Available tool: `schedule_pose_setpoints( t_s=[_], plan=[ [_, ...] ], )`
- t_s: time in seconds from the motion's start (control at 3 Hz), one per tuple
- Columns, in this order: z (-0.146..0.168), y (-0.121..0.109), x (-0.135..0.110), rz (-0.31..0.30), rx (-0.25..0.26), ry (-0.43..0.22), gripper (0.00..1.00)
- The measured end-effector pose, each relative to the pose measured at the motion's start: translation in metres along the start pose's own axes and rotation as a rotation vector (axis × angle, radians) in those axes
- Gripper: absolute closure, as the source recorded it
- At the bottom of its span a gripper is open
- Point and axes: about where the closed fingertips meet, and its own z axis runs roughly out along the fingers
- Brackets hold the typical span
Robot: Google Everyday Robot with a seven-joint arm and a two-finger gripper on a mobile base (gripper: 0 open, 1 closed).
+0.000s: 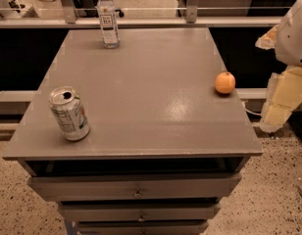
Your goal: Move 7up can near blue plastic bottle
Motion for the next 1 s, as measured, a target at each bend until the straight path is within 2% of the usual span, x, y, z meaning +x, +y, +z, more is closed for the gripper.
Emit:
schedule_pose_setpoints(
  t_s=[0.33, 0.67, 1.0],
  plan=[
    [0.000, 0.000, 0.000, 0.000, 0.000, 0.000, 0.00],
    [0.011, 0.005, -0.034, -0.007, -0.026, -0.089, 0.00],
    [0.028, 0.020, -0.092, -0.032, -0.067, -0.221, 0.00]
  ],
)
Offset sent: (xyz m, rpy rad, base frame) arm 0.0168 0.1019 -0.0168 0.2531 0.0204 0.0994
